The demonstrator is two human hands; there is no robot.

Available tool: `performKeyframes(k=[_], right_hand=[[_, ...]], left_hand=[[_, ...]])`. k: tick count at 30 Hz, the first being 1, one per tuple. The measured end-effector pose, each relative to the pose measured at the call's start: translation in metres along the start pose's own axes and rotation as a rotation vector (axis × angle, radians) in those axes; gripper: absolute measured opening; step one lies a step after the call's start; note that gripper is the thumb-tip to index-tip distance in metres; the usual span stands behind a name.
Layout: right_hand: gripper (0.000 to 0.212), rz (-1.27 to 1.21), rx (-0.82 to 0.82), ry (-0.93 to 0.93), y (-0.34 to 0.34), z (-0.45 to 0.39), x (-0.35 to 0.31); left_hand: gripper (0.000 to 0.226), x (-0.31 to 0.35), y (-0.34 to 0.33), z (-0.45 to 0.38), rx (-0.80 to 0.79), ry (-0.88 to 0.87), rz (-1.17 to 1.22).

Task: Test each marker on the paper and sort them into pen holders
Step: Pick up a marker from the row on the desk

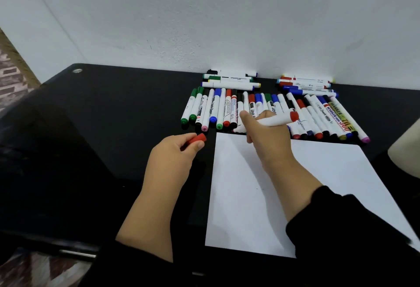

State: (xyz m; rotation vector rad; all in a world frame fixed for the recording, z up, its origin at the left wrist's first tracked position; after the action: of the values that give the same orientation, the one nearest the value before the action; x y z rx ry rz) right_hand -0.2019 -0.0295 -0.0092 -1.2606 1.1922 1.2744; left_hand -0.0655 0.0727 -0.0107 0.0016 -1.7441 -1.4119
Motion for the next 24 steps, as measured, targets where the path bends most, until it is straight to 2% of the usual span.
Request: performKeyframes(k=[8,24], right_hand=[[0.03,0.079,-0.045,0.06,-0.008,-0.011,0.019],[0.03,0.127,-0.145,0.104,-0.015,-0.012,0.026]], left_hand=[[0.037,-0.001,-0.011,-0.005,-0.033,0.008,0.015],[0.033,0.001,-0.015,-0.003,0.012,0.016,0.054]])
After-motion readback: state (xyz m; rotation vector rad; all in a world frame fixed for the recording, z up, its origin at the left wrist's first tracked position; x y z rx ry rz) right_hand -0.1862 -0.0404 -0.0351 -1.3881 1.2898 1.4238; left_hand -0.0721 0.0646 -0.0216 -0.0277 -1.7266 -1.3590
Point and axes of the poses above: each hand's wrist, its own z-axis away from the middle knuckle, its own y-axis out of the back of the hand, x = y × z, the point moved 1 cm from there along -z, towards the middle knuckle, and after that the axes turned 12 degrees about -z, right-handed, at the moved point
